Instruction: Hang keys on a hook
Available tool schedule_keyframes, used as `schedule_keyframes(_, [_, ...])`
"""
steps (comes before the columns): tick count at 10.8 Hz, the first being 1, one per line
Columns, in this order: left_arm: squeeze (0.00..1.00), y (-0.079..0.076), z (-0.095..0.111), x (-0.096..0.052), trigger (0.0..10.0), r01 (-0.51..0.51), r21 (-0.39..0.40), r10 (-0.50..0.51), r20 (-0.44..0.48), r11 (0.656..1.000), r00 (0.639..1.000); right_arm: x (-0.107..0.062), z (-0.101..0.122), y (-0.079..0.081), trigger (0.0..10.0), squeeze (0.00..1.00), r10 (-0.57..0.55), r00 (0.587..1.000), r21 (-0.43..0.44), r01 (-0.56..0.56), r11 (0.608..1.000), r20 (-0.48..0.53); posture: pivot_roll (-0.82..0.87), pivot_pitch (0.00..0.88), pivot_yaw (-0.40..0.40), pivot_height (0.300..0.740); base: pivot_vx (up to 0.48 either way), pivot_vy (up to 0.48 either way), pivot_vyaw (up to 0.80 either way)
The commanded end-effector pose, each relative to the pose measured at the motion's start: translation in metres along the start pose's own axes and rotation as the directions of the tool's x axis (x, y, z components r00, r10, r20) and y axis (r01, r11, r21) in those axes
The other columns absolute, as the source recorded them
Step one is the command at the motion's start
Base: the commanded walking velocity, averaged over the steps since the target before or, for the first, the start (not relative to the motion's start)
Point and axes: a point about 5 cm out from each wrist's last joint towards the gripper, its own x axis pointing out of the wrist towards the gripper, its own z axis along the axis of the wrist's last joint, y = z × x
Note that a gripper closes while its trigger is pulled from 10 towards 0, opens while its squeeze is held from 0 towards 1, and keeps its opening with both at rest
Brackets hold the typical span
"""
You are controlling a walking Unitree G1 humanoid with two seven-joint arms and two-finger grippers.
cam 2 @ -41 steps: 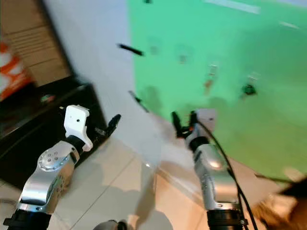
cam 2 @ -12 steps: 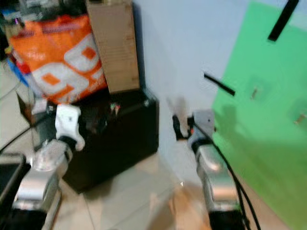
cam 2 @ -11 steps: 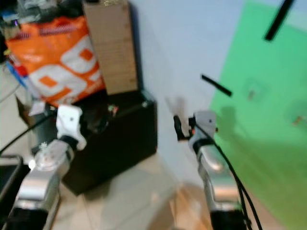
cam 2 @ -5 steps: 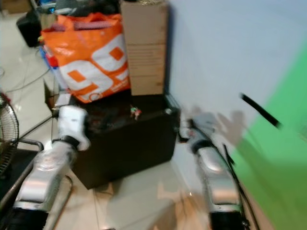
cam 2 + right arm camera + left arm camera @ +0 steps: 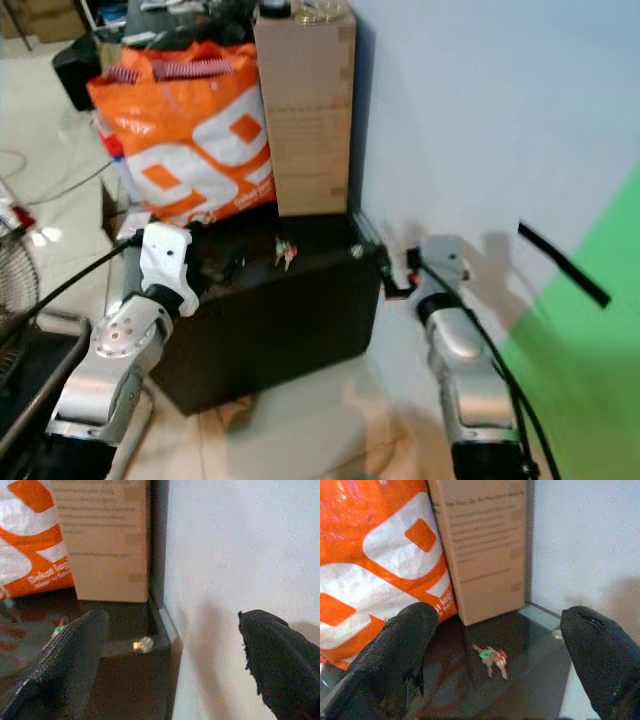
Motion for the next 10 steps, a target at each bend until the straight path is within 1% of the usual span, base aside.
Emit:
schedule_keyframes(1, [0.00, 0.0099, 0.0025, -0.0025, 10.0, -0.032, 0.018, 0.032, 0.006, 0.999, 0.999, 0.0029, 0.0040, 0.0083, 10.0, 1.00, 0.025, 1.000, -0.004, -0.025, 1.000, 0.017, -0.04, 0.000, 0.042, 0.740, 0.371, 0.000, 0.00])
schedule_keyframes(7, [0.00, 0.0107, 0.0027, -0.0027, 10.0, -0.030, 0.020, 0.030, 0.006, 0.999, 1.000, 0.0037, 0.0030, 0.0095, 10.0, 1.00, 0.036, 0.999, -0.006, -0.035, 0.999, 0.013, -0.04, 0.000, 0.046, 0.740, 0.366, 0.000, 0.00])
schedule_keyframes(10, [0.00, 0.0121, 0.0036, -0.0026, 10.0, -0.032, 0.024, 0.032, 0.005, 0.999, 0.999, 0.0057, 0.0014, 0.0107, 10.0, 1.00, 0.046, 0.999, -0.019, -0.046, 0.999, 0.003, -0.03, 0.000, 0.050, 0.740, 0.364, 0.000, 0.80])
